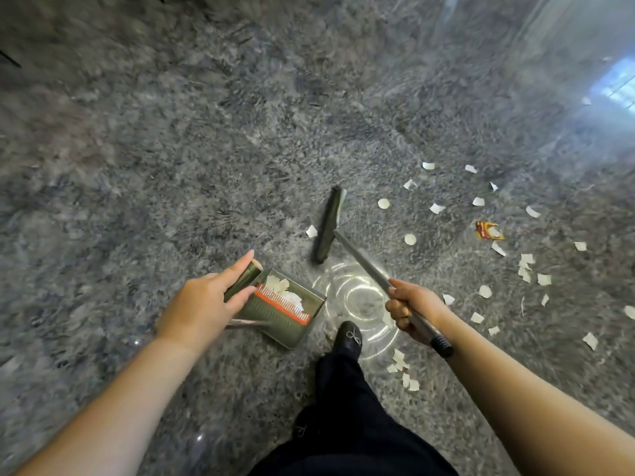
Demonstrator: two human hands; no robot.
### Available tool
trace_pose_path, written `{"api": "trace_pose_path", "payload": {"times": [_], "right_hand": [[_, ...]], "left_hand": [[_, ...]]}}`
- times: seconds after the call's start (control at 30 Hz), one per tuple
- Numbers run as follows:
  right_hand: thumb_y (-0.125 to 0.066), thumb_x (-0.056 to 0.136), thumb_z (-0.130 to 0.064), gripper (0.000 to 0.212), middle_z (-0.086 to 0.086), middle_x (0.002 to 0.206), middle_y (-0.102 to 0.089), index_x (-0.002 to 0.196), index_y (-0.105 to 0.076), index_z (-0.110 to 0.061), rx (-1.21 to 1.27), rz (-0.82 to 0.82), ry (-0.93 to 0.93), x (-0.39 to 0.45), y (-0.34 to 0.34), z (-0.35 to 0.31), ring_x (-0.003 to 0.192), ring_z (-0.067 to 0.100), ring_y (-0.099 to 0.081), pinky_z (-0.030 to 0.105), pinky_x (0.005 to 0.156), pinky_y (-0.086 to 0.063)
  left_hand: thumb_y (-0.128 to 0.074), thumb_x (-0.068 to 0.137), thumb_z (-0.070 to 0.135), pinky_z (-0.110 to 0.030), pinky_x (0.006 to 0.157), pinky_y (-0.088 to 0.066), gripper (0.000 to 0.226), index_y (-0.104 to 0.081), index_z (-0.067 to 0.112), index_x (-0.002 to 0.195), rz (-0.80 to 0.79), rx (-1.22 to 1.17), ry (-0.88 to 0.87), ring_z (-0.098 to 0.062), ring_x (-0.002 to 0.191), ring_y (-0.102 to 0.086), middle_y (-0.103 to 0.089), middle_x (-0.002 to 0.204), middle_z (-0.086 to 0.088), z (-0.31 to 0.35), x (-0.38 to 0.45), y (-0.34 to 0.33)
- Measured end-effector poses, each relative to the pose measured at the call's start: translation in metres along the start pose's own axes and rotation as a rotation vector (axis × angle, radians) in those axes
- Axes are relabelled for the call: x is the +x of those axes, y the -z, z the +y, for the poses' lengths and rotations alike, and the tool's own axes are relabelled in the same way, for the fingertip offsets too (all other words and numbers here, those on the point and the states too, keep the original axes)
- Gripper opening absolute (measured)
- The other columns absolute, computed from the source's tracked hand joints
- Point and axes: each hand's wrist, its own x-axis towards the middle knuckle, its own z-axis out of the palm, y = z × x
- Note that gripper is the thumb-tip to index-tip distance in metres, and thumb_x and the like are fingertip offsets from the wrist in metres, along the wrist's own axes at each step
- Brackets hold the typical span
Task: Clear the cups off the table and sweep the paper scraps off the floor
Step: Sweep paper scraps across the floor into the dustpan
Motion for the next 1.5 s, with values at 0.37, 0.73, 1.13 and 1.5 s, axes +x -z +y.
{"api": "trace_pose_path", "payload": {"times": [0.37,0.73,1.13,1.5], "right_hand": [[-0.029,0.101,-0.008,0.019,0.000,0.051,-0.035,0.098,-0.039,-0.023,-0.084,-0.081,-0.170,0.114,-0.057,-0.097,0.030,0.005,-0.032,0.013,0.029,-0.026],[-0.031,0.101,-0.012,0.013,0.000,0.049,-0.037,0.098,-0.042,-0.017,0.078,0.102,-0.180,0.118,0.013,-0.110,0.028,0.005,-0.032,0.012,0.028,-0.026],[-0.027,0.102,-0.010,0.023,0.002,0.057,-0.029,0.095,-0.048,-0.017,0.479,0.366,0.007,0.071,0.049,-0.074,0.026,0.005,-0.030,0.013,0.026,-0.025],[-0.030,0.101,-0.013,0.013,-0.001,0.046,-0.038,0.094,-0.041,-0.016,0.799,0.332,0.066,0.042,0.087,-0.081,0.028,0.005,-0.034,0.014,0.026,-0.027]], "left_hand": [[-0.060,0.081,0.057,-0.036,0.064,-0.054,0.070,-0.009,0.077,0.125,0.008,-0.067,-0.040,-0.021,0.069,-0.064,-0.068,0.082,-0.001,0.016,0.091,0.003],[-0.058,0.077,0.053,-0.021,0.062,-0.044,0.059,-0.043,0.045,0.133,0.058,-0.102,-0.139,-0.016,0.065,-0.065,-0.074,0.086,-0.004,0.030,0.162,0.017],[-0.077,0.080,0.022,-0.019,0.088,-0.041,0.067,-0.043,0.030,0.136,-0.274,-0.092,-0.377,-0.021,0.104,-0.067,-0.069,0.115,-0.012,0.069,0.300,0.019],[-0.074,0.082,0.029,-0.030,0.079,-0.049,0.058,-0.051,0.036,0.135,-0.271,0.018,-0.567,-0.022,0.094,-0.069,-0.072,0.109,-0.008,0.146,0.340,-0.008]]}}
